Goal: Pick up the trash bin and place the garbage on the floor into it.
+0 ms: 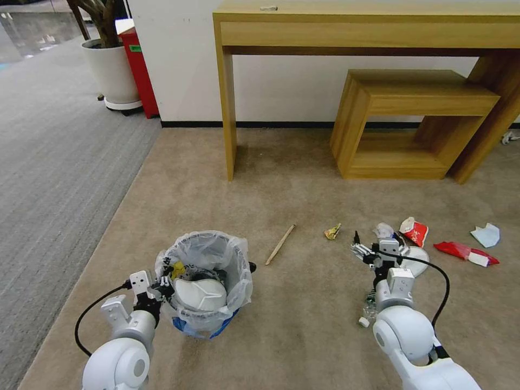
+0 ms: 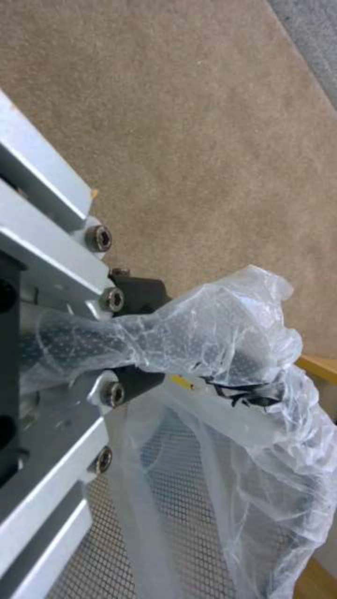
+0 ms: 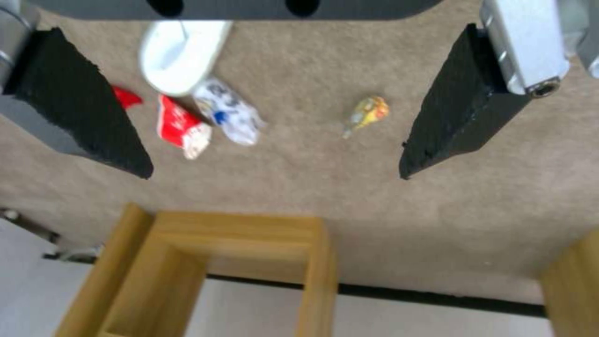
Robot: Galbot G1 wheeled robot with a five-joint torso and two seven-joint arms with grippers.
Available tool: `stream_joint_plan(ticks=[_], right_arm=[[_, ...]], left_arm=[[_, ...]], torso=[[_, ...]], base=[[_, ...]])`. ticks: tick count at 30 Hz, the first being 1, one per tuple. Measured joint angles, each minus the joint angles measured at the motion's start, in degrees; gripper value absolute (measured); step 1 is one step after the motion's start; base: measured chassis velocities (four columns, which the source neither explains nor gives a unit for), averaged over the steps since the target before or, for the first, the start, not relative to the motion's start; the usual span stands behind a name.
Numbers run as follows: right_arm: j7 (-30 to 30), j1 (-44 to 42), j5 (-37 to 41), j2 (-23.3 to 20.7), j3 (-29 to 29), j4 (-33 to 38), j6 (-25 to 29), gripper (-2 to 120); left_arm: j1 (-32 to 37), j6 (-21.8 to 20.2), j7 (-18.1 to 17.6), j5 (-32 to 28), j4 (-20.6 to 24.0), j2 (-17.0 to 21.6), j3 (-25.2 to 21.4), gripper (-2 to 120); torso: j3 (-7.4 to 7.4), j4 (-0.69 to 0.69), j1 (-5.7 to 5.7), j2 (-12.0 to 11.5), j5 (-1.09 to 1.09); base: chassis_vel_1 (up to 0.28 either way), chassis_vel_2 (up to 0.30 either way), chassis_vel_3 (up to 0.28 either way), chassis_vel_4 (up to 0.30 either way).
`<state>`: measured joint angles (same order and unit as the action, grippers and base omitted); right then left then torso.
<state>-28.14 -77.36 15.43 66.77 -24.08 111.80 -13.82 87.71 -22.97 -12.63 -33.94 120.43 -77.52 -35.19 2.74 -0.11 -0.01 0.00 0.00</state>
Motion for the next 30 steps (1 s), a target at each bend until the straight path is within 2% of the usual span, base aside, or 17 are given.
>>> stream_joint_plan(ticks=[5, 9, 10, 13, 18, 21, 30], right_arm=[[-0.1, -1.4, 1.0, 0.1, -1.8, -0.2, 0.4, 100], [8.2, -2.6, 5.0, -1.8, -3.8, -1.2, 5.5, 100], [8.2, -2.6, 5.0, -1.8, -3.8, -1.2, 5.5, 100], [13.5, -3.2, 6.1, -3.1, -5.1, -2.2, 8.0, 100], [16.5, -3.8, 6.3, -3.4, -5.7, -3.0, 10.0, 100], [18.7, -4.1, 6.1, -2.2, -6.1, -3.8, 12.9, 100], [21.2, -5.0, 4.6, 1.0, -7.0, -4.4, 16.7, 100]], left_arm=[[0.0, 0.1, 0.0, -0.2, 0.3, 0.6, -0.5, 3], [-0.1, 0.1, 0.0, -0.4, 0.3, 1.3, -0.5, 3], [-0.1, 0.1, 0.0, -0.4, 0.3, 1.3, -0.5, 3], [-0.3, 0.2, 0.1, -0.8, 0.2, 1.8, -0.7, 3], [-0.5, 0.5, 0.3, -0.9, -0.2, 2.1, -0.9, 3], [-0.8, 0.7, 0.5, -1.1, -0.3, 2.2, -1.2, 3], [-1.0, 0.8, 0.7, -1.3, -0.6, 2.9, -1.3, 3]], torso=[[0.0, 0.0, 0.0, 0.0, 0.0], [0.0, 0.0, 0.0, 0.0, 0.0], [0.0, 0.0, 0.0, 0.0, 0.0], [0.0, 0.0, 0.0, 0.0, 0.0], [0.0, 0.0, 0.0, 0.0, 0.0], [0.0, 0.0, 0.0, 0.0, 0.0], [0.0, 0.0, 0.0, 0.0, 0.0]], base=[[0.0, 0.0, 0.0, 0.0], [0.0, 0.0, 0.0, 0.0], [0.0, 0.0, 0.0, 0.0], [0.0, 0.0, 0.0, 0.0], [0.0, 0.0, 0.0, 0.0], [0.0, 0.0, 0.0, 0.0], [0.0, 0.0, 0.0, 0.0]])
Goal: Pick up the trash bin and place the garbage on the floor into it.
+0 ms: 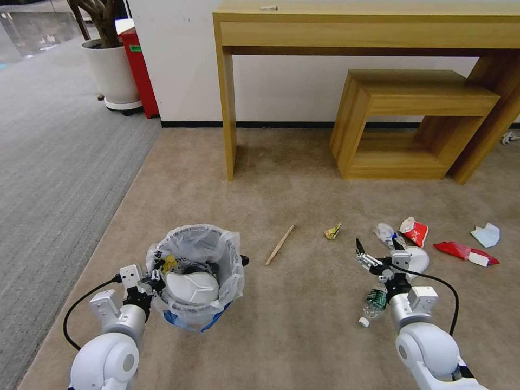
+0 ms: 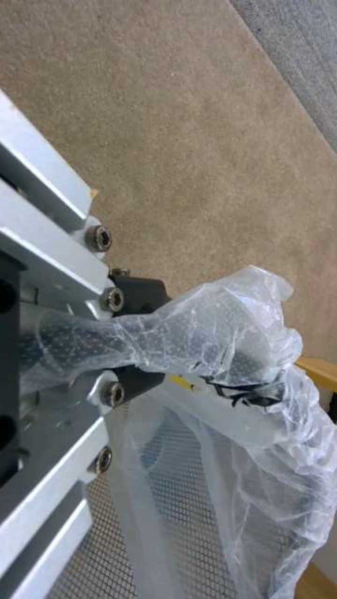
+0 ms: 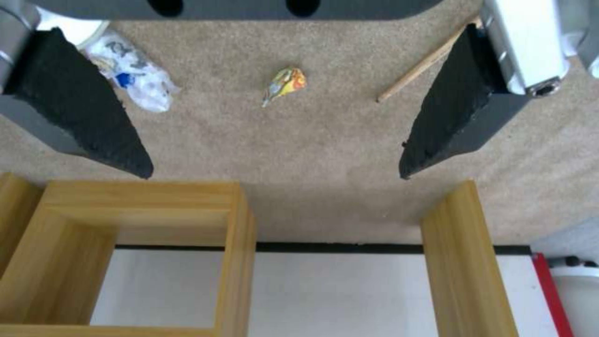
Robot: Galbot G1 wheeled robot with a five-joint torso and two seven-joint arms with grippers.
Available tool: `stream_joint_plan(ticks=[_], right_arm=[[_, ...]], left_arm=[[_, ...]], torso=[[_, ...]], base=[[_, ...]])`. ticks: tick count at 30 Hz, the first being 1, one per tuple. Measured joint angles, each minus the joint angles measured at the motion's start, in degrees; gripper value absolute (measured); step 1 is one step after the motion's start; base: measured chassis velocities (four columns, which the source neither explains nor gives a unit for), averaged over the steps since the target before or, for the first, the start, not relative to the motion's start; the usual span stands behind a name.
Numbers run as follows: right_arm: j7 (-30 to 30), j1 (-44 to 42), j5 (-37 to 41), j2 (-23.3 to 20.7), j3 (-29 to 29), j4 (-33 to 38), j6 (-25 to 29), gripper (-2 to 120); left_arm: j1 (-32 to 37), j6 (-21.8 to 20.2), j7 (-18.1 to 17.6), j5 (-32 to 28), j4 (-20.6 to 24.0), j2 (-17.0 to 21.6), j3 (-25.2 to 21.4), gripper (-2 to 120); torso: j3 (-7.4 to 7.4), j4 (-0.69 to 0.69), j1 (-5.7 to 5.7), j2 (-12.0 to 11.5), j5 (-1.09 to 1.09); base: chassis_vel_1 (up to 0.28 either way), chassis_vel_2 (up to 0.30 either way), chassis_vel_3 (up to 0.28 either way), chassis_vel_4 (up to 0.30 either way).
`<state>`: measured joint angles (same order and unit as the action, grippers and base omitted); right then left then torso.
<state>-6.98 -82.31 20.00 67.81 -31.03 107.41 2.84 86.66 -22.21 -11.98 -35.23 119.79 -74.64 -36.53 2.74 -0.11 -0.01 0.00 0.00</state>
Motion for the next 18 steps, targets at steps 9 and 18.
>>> stream_joint_plan(ticks=[9, 18], right_arm=[[0.8, -1.0, -3.0, 1.4, -0.5, -0.3, 2.9, 100], [0.8, -1.1, -3.7, 1.5, -0.7, -0.3, 3.8, 100]], left_arm=[[0.1, 0.1, 0.1, -0.1, 0.0, 0.5, -0.2, 3], [0.0, 0.2, 0.1, -0.2, 0.0, 0.5, -0.5, 3]], torso=[[0.0, 0.0, 0.0, 0.0, 0.0], [0.0, 0.0, 0.0, 0.0, 0.0]], base=[[0.0, 0.0, 0.0, 0.0], [0.0, 0.0, 0.0, 0.0]])
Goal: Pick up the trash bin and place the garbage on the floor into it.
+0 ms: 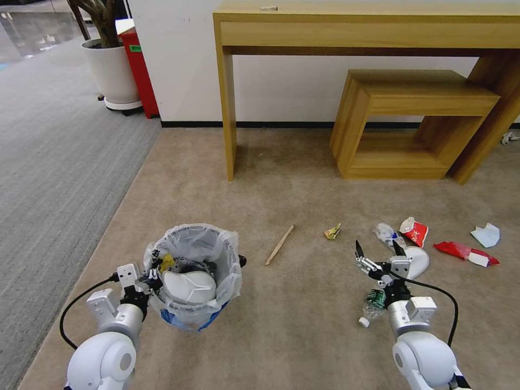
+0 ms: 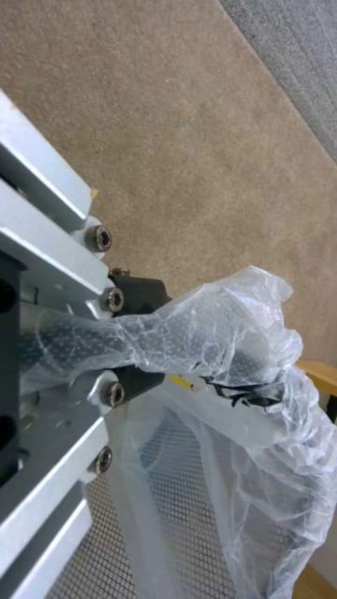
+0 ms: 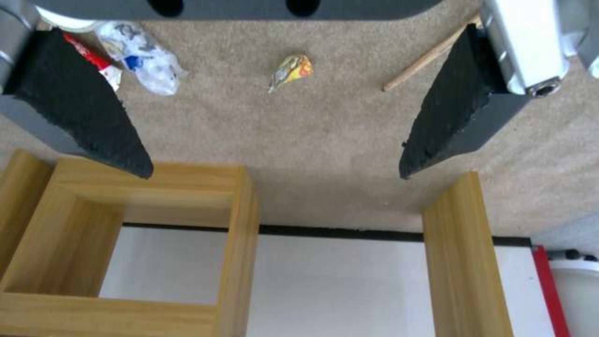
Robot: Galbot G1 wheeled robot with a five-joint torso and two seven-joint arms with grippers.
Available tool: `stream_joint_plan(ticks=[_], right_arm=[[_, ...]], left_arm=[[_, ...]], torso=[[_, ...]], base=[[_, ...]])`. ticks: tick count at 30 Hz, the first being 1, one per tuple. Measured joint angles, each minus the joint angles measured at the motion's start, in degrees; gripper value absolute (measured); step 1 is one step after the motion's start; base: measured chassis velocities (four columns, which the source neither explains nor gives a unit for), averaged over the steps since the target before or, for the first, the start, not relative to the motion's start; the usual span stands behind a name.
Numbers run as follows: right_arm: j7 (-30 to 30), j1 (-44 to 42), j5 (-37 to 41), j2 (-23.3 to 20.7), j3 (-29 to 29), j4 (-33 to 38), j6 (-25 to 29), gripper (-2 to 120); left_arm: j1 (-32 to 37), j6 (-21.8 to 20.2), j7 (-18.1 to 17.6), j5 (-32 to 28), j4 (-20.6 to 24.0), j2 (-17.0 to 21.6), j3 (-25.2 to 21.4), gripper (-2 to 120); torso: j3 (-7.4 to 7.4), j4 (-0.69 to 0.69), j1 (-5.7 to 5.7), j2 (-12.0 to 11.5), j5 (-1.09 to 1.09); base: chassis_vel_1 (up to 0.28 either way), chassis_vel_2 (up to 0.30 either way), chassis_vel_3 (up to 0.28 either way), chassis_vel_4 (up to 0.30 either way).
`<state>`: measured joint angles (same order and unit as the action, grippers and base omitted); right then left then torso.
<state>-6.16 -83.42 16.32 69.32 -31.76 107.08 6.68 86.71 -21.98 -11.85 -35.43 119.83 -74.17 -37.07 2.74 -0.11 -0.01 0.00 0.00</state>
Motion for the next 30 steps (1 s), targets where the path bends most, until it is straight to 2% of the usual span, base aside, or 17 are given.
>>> stream_joint_plan(ticks=[11, 22, 28, 30], right_arm=[[-0.8, -0.3, 0.5, 0.3, 0.1, -0.1, 0.0, 100], [-7.5, -3.4, 7.8, -3.8, -1.2, 0.8, -10.8, 100], [-8.8, -4.4, 8.7, -4.4, -1.7, 0.9, -14.7, 100], [-10.0, -4.7, 10.6, -4.3, -1.7, 1.0, -17.5, 100]], left_arm=[[0.4, 0.2, 0.0, -0.2, 0.4, 0.2, -0.4, 3], [0.3, 0.2, -0.1, -0.2, 0.3, 0.2, -0.4, 3], [0.1, 0.3, -0.1, -0.2, 0.0, 0.1, -0.3, 3], [0.0, 0.4, -0.1, -0.2, -0.1, 0.1, -0.2, 3]], torso=[[0.0, 0.0, 0.0, 0.0, -0.01], [0.0, 0.0, 0.0, 0.0, 0.0], [0.0, 0.0, 0.0, 0.0, 0.0], [0.0, 0.0, 0.0, 0.0, -0.01]], base=[[0.0, 0.0, 0.0, 0.0], [0.0, 0.0, 0.0, 0.0], [0.0, 0.0, 0.0, 0.0], [0.0, 0.0, 0.0, 0.0]])
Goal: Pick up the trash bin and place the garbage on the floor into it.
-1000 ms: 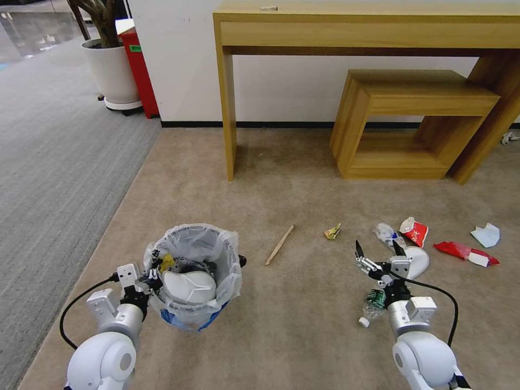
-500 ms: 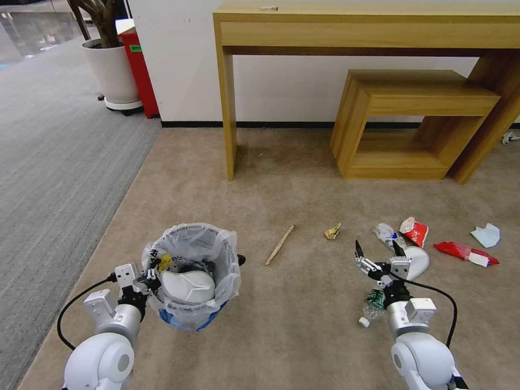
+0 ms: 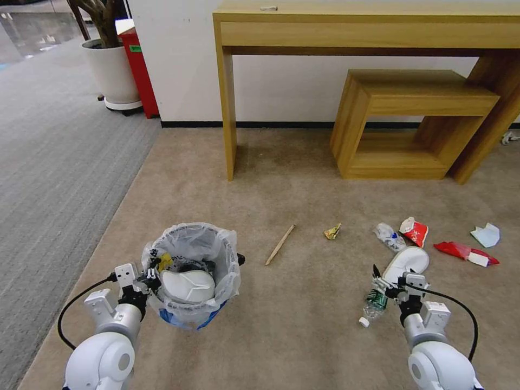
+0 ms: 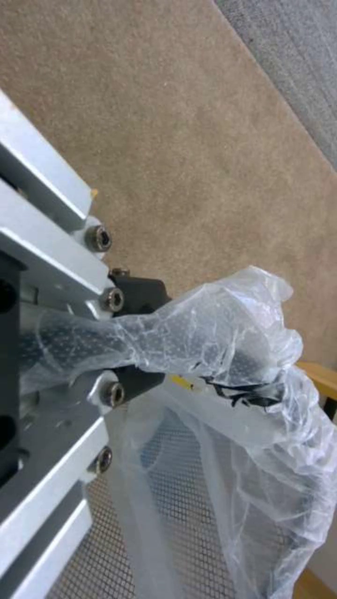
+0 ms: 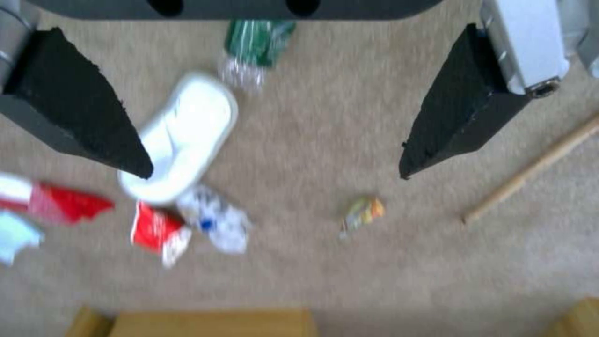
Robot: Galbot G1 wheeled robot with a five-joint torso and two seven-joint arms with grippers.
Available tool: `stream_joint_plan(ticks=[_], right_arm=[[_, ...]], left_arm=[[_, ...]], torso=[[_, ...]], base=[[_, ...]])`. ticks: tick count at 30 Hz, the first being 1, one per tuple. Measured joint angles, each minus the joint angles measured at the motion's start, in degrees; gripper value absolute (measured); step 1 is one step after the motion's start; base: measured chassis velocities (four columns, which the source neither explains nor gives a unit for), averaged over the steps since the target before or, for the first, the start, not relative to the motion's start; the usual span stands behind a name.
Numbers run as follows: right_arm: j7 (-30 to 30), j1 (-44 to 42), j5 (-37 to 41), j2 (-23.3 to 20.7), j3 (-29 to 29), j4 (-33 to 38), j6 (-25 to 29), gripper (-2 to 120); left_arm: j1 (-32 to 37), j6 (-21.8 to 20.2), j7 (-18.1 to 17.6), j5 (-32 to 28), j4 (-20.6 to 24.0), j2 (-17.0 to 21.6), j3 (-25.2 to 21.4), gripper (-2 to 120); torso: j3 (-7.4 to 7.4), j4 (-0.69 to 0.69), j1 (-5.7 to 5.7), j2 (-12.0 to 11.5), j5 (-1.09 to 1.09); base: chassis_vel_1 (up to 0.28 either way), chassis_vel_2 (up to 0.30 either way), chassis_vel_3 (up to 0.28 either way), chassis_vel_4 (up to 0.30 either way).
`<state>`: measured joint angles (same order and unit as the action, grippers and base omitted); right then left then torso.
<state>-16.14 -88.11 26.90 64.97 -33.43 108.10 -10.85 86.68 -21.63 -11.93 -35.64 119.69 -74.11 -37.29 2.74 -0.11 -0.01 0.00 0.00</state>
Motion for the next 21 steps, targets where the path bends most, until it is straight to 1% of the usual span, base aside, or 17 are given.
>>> stream_joint_plan(ticks=[4, 6, 9, 10, 11, 13, 17, 21], right_arm=[[-2.3, -0.5, 1.8, 0.4, 0.6, 0.6, -3.6, 100], [-2.8, -0.6, 1.9, 0.6, 0.8, 0.7, -4.2, 100], [-4.1, -1.0, 3.2, 1.0, 1.2, 1.5, -7.9, 100], [-4.2, -1.2, 4.0, 1.1, 1.2, 2.1, -10.0, 100], [-4.2, -1.2, 4.0, 1.1, 1.2, 2.1, -10.0, 100], [-4.4, -1.6, 4.9, 1.2, 1.6, 2.5, -12.0, 100], [-4.5, -1.7, 5.1, 1.5, 2.4, 2.4, -12.6, 100], [-5.3, -1.6, 5.8, 2.9, 4.0, 1.8, -14.0, 100]], left_arm=[[0.0, 0.1, 0.0, 0.0, -0.1, 0.0, 0.0, 3], [0.0, 0.1, 0.0, 0.0, -0.2, 0.0, 0.0, 3], [-0.1, 0.3, 0.1, 0.0, -0.4, 0.1, 0.0, 3], [-0.2, 0.3, 0.1, 0.0, -0.5, 0.2, 0.0, 3], [-0.2, 0.3, 0.1, 0.0, -0.5, 0.2, 0.0, 3], [-0.3, 0.4, 0.1, 0.0, -0.8, 0.2, 0.0, 3], [-0.4, 0.5, 0.2, 0.1, -1.0, 0.3, 0.0, 3], [-0.4, 0.7, 0.3, 0.1, -1.2, 0.5, 0.0, 3]], torso=[[0.0, 0.0, 0.0, 0.0, 0.0], [0.0, 0.0, 0.0, 0.0, 0.0], [0.0, 0.0, 0.0, 0.0, 0.0], [0.0, 0.01, 0.0, 0.0, 0.01], [0.0, 0.01, 0.0, 0.0, 0.01], [0.01, 0.0, 0.0, 0.0, 0.01], [0.01, 0.0, 0.0, 0.0, 0.01], [0.01, 0.01, 0.0, 0.0, 0.01]], base=[[0.0, 0.0, 0.0, 0.0], [0.0, 0.0, 0.0, 0.0], [0.0, 0.0, 0.0, 0.0], [0.0, 0.0, 0.0, 0.0], [0.0, 0.0, 0.0, 0.0], [0.0, 0.0, 0.0, 0.0], [0.0, 0.0, 0.0, 0.0], [0.0, 0.0, 0.0, 0.0]])
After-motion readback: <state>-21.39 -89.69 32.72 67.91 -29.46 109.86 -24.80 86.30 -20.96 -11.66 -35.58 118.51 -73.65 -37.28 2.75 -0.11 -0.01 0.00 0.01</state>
